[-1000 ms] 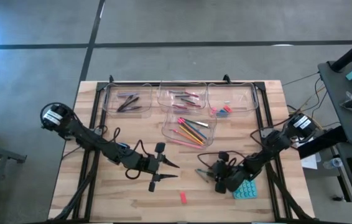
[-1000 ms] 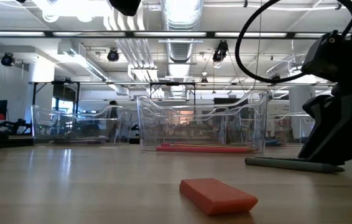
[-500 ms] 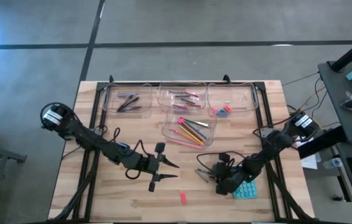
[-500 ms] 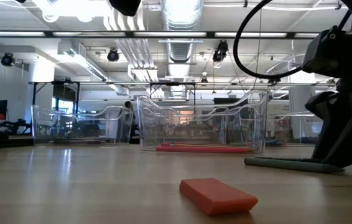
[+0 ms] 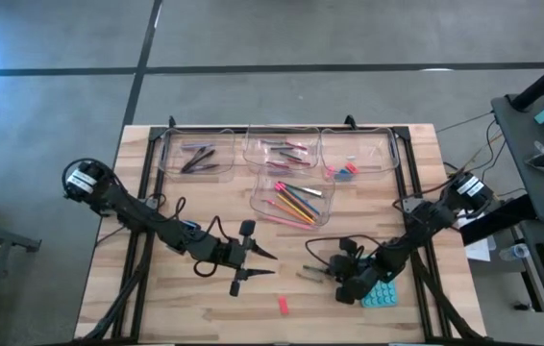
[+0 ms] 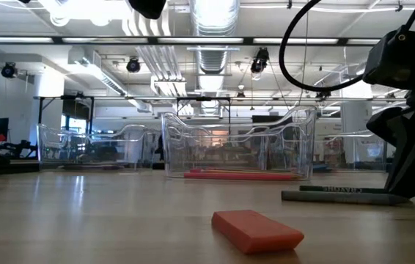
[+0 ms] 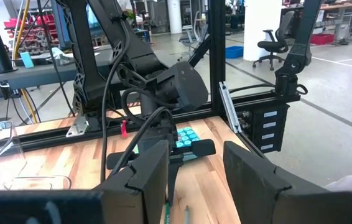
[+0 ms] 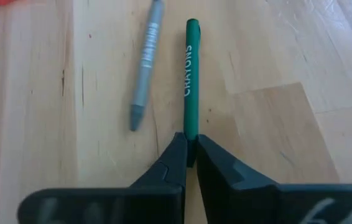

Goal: Sort crayons/erasers/pens/pencils in bins
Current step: Put the green crayon into the top middle transparent bin

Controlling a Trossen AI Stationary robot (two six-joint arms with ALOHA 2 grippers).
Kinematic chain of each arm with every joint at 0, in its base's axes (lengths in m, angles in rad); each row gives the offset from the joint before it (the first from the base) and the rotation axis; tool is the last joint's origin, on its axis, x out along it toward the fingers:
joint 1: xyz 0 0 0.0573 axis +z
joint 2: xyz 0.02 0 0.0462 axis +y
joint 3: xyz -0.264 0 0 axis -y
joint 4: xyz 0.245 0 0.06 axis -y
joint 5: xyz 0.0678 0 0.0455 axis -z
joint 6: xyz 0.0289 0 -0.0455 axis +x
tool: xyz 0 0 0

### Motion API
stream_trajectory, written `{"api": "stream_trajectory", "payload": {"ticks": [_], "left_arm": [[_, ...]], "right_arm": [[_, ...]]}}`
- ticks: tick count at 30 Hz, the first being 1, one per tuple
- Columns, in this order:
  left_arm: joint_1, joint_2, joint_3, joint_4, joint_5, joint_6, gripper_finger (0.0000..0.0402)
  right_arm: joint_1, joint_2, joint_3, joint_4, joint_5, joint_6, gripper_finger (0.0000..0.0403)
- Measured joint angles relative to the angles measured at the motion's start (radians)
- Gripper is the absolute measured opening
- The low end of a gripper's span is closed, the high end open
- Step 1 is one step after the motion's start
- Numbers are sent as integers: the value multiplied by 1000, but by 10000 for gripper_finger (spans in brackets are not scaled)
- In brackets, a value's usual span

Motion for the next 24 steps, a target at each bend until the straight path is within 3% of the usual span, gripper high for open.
{"api": "stream_trajectory", "payload": {"ticks": [16,24], "left_arm": [[0,0,0,1,0,0,140],[0,0,5,8,0,3,140]], "right_arm": [[-1,-153,-6,-37,118,-11,13],[-23,-275,-6,-27,183,-116,13]]}}
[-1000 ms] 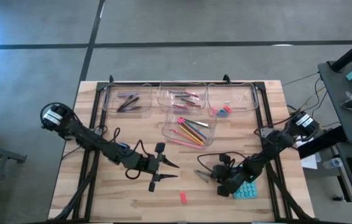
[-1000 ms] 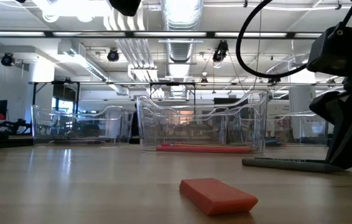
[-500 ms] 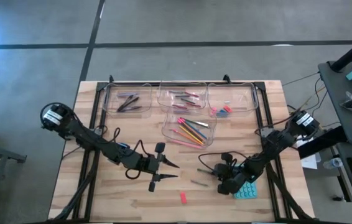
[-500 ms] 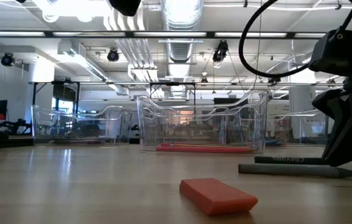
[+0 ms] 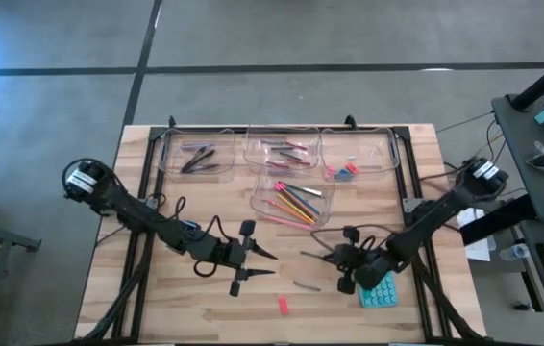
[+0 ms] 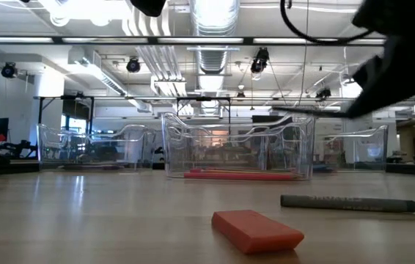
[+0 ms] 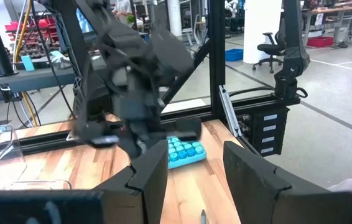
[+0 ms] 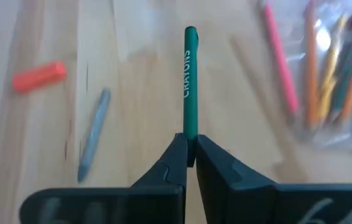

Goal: Sort crayons/erasers/pens/pencils in bins
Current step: Put the green crayon into the top middle transparent bin, then put the gray crayon into the top middle transparent bin

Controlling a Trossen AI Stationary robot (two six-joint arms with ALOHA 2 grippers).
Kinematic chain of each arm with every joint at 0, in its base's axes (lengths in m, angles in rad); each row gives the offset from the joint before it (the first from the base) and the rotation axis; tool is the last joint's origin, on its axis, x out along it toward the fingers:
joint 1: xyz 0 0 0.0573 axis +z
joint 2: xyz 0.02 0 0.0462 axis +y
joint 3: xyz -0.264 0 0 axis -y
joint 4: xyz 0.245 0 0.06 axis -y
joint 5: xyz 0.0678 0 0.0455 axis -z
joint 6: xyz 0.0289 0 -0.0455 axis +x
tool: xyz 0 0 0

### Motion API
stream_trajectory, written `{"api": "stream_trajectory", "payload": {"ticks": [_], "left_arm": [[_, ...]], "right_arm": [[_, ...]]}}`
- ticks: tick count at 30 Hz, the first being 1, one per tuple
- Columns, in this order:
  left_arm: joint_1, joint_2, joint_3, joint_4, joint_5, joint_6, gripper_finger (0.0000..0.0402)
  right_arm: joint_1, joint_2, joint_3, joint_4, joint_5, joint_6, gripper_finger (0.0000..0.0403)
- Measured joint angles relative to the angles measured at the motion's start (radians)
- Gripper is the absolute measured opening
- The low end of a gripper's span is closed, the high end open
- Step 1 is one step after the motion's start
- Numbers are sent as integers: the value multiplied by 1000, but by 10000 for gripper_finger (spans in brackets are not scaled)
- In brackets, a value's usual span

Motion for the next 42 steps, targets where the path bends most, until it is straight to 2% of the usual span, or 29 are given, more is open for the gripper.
{"api": "stream_trajectory", "payload": {"ticks": [5,10,13,16,21,25,27,30,34,38,42], "left_arm": [[0,0,0,-1,0,3,140],[0,0,0,-2,0,3,140],[0,0,0,-2,0,4,140],[0,0,0,-2,0,4,140],[0,0,0,-3,0,4,140],[0,0,0,-6,0,4,140],[0,0,0,-6,0,4,140],[0,0,0,-8,0,3,140],[0,0,-1,-7,0,2,140],[0,0,-1,-7,0,0,140],[0,0,-1,-7,0,-1,140]], "right_arm": [[-81,-122,2,4,6,-147,13],[-269,-246,2,7,-61,-310,12],[-439,-297,3,7,-148,-394,12],[-643,-313,10,9,-303,-457,12],[-934,-251,78,14,-546,-537,12],[-1069,-161,141,14,-598,-577,12],[-1110,-117,167,15,-600,-586,12],[-1154,-63,205,11,-660,-589,22],[-1178,-10,267,-35,-749,-538,64],[-1167,6,336,-135,-754,-557,115],[-1101,-41,363,-218,-714,-567,148]]}}
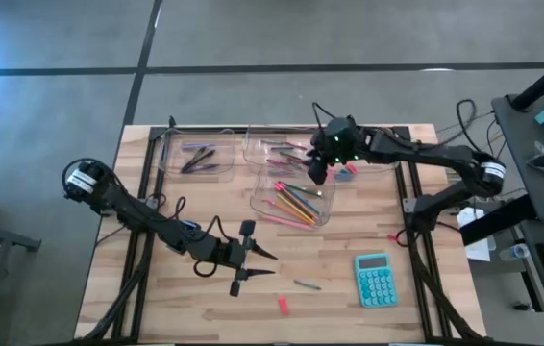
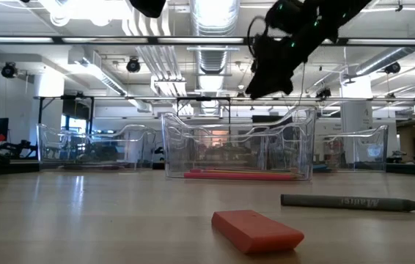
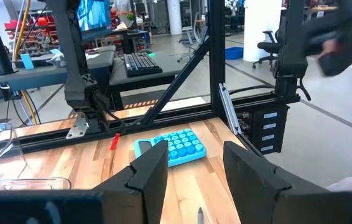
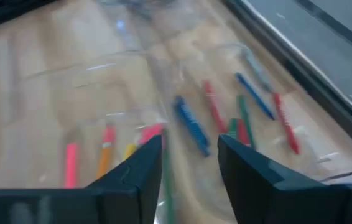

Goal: Sort crayons/erasers/pens/pencils in bins
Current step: Put the gray crayon into the top middle transparent bin

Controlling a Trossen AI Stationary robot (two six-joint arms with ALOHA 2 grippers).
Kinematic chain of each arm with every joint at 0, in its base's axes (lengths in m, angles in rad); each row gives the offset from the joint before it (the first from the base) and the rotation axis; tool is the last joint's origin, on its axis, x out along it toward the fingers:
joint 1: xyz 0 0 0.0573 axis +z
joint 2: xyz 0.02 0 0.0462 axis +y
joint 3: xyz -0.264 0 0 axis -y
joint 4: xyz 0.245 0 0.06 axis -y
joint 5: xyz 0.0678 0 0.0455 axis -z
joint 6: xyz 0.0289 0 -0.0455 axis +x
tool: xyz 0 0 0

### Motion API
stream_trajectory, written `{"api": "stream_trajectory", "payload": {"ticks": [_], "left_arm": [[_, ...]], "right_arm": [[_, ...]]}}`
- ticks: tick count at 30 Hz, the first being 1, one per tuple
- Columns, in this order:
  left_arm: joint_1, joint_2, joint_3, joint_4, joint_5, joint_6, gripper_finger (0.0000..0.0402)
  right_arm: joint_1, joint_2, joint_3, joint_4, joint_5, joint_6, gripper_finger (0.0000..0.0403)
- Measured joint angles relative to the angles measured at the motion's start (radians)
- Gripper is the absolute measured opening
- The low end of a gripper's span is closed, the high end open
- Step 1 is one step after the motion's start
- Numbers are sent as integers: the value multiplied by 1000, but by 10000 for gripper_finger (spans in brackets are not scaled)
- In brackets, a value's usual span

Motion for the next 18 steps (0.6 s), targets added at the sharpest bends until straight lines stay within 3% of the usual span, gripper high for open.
{"api": "stream_trajectory", "payload": {"ticks": [4,10,14,18], "left_arm": [[0,0,0,1,0,0,140],[0,0,0,3,0,0,140],[0,0,0,8,0,-1,140],[0,0,6,9,0,-6,140]], "right_arm": [[150,-116,-37,-44,37,13,156],[560,-248,-196,1,304,127,146],[831,-251,-338,134,469,242,142],[1040,-180,-473,413,599,339,141]]}}
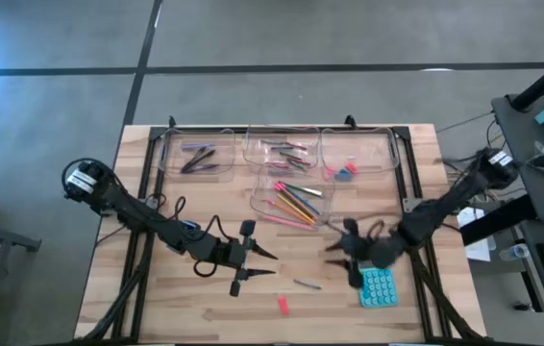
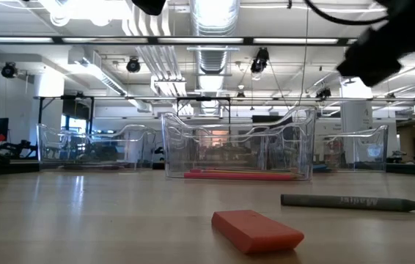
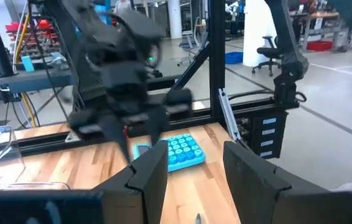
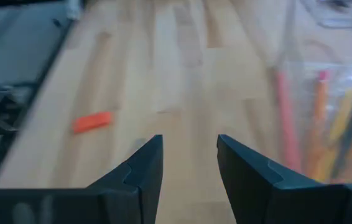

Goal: Sort crayons/erasers/pens/pencils in bins
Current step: Put the gray crayon into the top middle transparent bin

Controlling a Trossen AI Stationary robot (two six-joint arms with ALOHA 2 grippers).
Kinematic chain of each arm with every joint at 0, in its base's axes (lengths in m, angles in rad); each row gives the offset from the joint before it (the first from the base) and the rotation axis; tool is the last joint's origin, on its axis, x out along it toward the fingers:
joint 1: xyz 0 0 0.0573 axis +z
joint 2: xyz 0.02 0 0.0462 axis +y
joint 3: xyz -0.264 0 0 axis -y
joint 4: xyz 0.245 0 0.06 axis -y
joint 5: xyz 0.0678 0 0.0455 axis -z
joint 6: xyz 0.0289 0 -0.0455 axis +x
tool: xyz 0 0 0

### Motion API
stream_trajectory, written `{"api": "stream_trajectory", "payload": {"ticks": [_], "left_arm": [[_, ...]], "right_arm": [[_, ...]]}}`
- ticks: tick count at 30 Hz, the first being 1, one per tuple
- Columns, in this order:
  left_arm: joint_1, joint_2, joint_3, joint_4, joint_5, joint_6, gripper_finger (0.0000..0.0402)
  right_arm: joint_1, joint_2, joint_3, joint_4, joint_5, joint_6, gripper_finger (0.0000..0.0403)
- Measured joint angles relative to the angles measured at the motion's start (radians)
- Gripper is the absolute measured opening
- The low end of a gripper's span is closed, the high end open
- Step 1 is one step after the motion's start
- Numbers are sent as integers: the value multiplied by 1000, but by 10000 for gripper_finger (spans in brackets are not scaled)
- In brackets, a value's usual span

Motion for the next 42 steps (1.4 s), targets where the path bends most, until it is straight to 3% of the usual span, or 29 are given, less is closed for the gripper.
{"api": "stream_trajectory", "payload": {"ticks": [3,6,20,29,34,42], "left_arm": [[0,0,1,3,0,-20,140],[0,0,1,2,0,-20,140],[1,0,-6,-1,0,-16,140],[5,0,-8,-4,0,-15,140],[5,0,-8,-4,0,-17,140],[5,0,-8,-5,0,-18,140]], "right_arm": [[95,94,-68,197,94,32,141],[129,205,-89,285,120,89,141],[129,581,96,321,-43,189,141],[129,646,113,283,-26,249,141],[129,644,111,159,-29,255,137],[128,645,138,50,-31,245,60]]}}
